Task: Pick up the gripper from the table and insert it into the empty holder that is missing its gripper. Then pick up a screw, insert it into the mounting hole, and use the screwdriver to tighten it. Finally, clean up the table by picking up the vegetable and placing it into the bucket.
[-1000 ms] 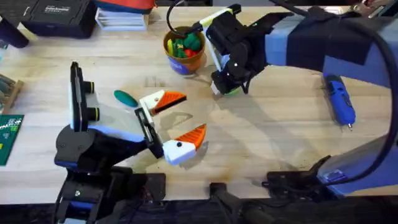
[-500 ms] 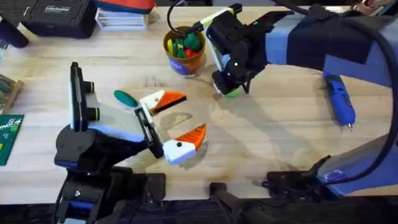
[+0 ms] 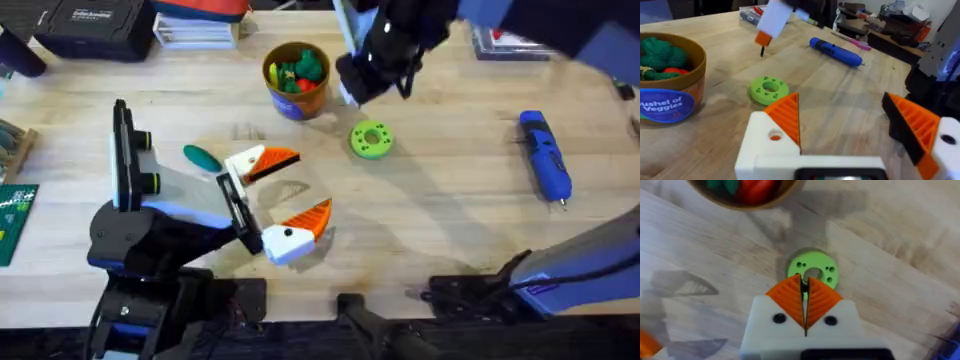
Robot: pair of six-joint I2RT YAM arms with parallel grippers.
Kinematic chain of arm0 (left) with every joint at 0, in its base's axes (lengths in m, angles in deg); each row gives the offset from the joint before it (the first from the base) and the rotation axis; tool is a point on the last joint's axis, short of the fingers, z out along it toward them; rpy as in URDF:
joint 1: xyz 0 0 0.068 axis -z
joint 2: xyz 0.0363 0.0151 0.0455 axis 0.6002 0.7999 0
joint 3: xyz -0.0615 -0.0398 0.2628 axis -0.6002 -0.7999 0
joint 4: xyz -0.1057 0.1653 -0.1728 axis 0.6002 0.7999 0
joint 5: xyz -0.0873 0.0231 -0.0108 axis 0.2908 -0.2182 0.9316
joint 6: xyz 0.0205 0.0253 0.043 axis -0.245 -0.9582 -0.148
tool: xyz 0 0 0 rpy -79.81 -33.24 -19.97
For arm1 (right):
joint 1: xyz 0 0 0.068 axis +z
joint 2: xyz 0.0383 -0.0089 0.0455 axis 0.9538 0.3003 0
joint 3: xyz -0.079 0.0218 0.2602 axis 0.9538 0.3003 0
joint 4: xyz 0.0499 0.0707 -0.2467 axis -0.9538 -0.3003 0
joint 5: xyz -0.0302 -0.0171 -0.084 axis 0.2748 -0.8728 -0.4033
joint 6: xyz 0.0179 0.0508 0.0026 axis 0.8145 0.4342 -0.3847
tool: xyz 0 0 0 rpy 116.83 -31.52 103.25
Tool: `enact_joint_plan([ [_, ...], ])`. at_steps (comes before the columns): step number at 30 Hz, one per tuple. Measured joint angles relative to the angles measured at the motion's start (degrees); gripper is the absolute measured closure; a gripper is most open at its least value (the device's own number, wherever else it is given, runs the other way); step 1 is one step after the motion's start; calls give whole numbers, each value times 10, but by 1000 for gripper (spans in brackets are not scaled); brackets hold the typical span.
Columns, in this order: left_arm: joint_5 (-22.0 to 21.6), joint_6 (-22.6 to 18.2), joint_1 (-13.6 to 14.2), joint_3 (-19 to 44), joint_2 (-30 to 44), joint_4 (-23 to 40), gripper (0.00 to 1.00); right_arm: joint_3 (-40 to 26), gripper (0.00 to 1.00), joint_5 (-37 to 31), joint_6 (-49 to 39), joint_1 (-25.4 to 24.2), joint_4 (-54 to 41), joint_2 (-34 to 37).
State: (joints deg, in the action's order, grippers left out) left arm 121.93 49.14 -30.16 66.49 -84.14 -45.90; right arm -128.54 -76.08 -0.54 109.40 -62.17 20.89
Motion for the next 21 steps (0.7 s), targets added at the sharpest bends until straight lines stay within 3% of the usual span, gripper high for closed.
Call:
enact_joint_plan([
  [9, 0, -17, 0, 0, 0, 0, 15, -117, 996, 30, -13, 81, -59, -15],
  [21, 1, -55, 0, 0, 0, 3, 15, -122, 996, 94, -17, 182, -33, -15],
])
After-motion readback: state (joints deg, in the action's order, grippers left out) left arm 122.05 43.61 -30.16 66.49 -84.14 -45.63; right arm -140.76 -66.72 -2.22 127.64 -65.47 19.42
